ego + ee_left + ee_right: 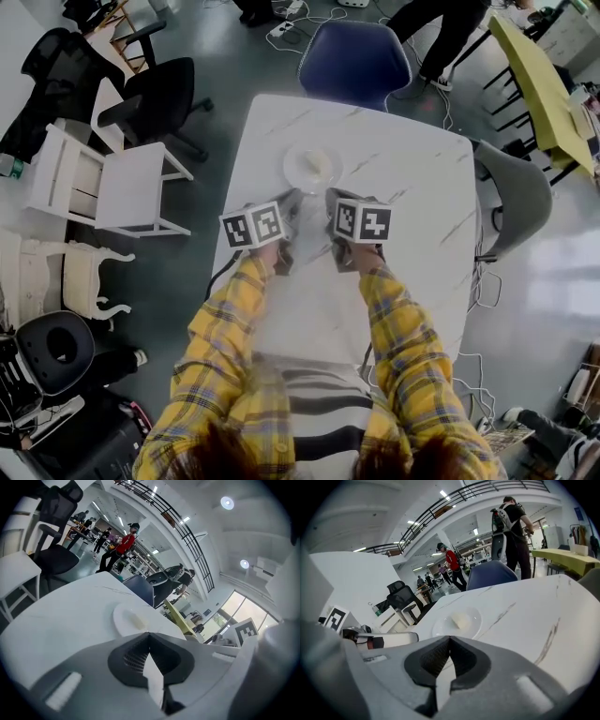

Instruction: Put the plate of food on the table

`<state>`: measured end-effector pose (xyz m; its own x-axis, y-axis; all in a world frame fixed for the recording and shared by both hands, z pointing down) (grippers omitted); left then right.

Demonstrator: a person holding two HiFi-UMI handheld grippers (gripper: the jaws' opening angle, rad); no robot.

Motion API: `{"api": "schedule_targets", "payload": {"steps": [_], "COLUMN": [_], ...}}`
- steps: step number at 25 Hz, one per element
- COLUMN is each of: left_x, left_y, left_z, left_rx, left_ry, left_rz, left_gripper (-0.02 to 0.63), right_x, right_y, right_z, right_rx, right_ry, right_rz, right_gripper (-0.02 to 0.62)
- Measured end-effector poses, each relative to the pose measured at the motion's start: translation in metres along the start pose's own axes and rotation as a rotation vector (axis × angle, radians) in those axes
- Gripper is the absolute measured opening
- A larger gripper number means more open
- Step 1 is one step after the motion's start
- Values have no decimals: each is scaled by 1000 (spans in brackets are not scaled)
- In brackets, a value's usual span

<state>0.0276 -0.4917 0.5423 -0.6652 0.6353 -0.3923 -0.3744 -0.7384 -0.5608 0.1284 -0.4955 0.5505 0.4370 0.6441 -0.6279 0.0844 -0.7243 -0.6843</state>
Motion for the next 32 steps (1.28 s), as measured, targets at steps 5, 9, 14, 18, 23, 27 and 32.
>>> {"api": "schedule_targets", "payload": {"steps": [5, 9, 14, 18, 23, 27, 32], "left_x": [26, 46, 72, 87, 104, 120, 143], "left_y": [-5, -10, -15, -28, -44, -56, -80], "left_z": [-1, -4, -9, -17, -20, -28, -47], "left_rx": [1, -13, -38, -80, -104, -117, -141], "left_ry": [-7, -23, -56, -75, -82, -85, -83], "left_rz": [11, 23, 29, 15, 9, -22, -59], "left_gripper": [-5, -5, -5, -5, -5, -5, -5], "right_x": [17, 31, 52, 69, 83, 99, 127], "right_y": [-10, -20, -33, -43, -58, -69, -88], "right_z": [19, 34, 54, 61, 65, 71, 87], "right_rx": [-7, -17, -24, -31, -55, -48, -38], "right_ry": [-21, -48, -84, -97, -102, -99, -71], "right_rz": [-23, -45, -79, -117, -140, -169, -191], "right_gripper": [0, 0, 0, 0, 0, 0, 0]}}
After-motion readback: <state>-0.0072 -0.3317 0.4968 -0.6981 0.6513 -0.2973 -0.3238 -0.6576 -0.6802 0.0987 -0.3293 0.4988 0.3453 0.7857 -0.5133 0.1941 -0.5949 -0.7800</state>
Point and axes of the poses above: the fingertips, and each gripper's own axes: x backward along the fingers, z to its left, y out of its top, the point moved 3 cm from there along x, backward along the fingers, and after that the axes turned 2 degrees about x, right-handed, at the moved point
